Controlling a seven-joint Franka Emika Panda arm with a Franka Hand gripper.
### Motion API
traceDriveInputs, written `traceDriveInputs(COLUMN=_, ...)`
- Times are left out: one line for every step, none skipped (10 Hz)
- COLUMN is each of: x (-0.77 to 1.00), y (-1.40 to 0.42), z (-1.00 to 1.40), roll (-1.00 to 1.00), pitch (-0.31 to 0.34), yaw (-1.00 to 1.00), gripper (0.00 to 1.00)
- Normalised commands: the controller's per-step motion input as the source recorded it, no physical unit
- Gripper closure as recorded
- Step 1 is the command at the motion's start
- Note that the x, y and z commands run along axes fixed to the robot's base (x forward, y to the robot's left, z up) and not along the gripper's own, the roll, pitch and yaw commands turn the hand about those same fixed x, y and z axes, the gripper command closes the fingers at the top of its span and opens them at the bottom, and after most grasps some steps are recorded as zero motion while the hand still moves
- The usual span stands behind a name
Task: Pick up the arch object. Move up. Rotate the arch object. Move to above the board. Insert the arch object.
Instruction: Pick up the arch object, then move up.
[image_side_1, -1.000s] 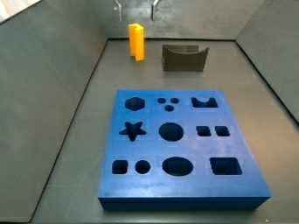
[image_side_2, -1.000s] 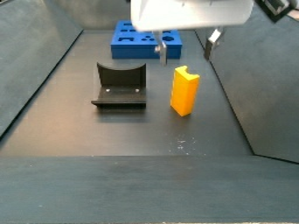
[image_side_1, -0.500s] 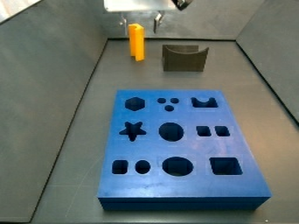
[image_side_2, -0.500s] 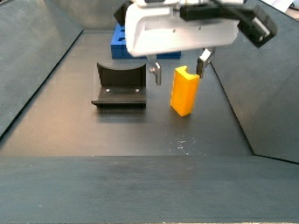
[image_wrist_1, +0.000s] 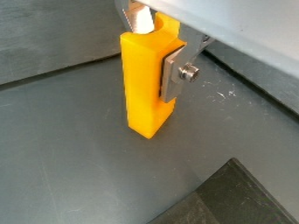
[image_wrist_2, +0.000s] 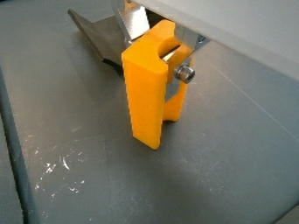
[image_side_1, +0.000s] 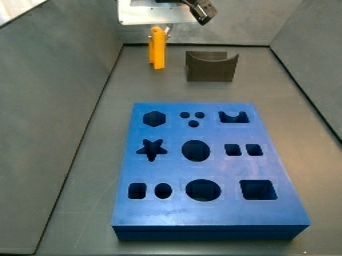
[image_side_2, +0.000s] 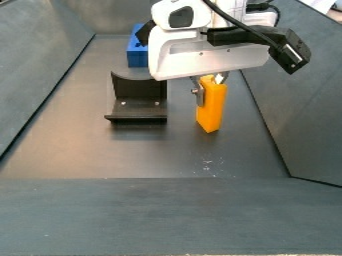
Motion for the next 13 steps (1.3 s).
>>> traceDriveInputs(x=0.00, y=0.00, z=0.00, roll=0.00, pitch=0.000, yaw=0.00, gripper=1.00)
traceDriveInputs(x=0.00, y=0.00, z=0.00, roll=0.00, pitch=0.000, yaw=0.00, gripper=1.00)
traceDriveInputs(x=0.00, y=0.00, z=0.00, roll=0.00, pitch=0.000, yaw=0.00, gripper=1.00)
traceDriveInputs(x=0.00, y=0.00, z=0.00, roll=0.00, pitch=0.000, yaw=0.00, gripper=1.00)
traceDriveInputs(x=0.00, y=0.00, z=0.00, roll=0.00, pitch=0.000, yaw=0.00, gripper=1.00)
traceDriveInputs(x=0.00, y=0.00, z=0.00, roll=0.00, pitch=0.000, yaw=0.00, gripper=1.00)
traceDriveInputs(x=0.00, y=0.00, z=0.00, roll=0.00, pitch=0.000, yaw=0.00, gripper=1.00)
traceDriveInputs(x=0.00, y=0.00, z=0.00, roll=0.00, pitch=0.000, yaw=0.00, gripper=1.00)
traceDriveInputs(x=0.00, y=0.00, z=0.00, roll=0.00, pitch=0.000, yaw=0.00, gripper=1.00)
traceDriveInputs(x=0.00, y=0.00, z=0.00, roll=0.00, pitch=0.000, yaw=0.00, gripper=1.00)
traceDriveInputs(x=0.00, y=0.00, z=0.83, roll=0.00, pitch=0.000, yaw=0.00, gripper=1.00)
traceDriveInputs(x=-0.03, y=0.06, z=0.82, roll=0.01, pitch=0.009, yaw=0.05, gripper=1.00)
traceDriveInputs(x=-0.05, y=0.05, z=0.72, roll=0.01, pitch=0.020, yaw=0.04, gripper=1.00)
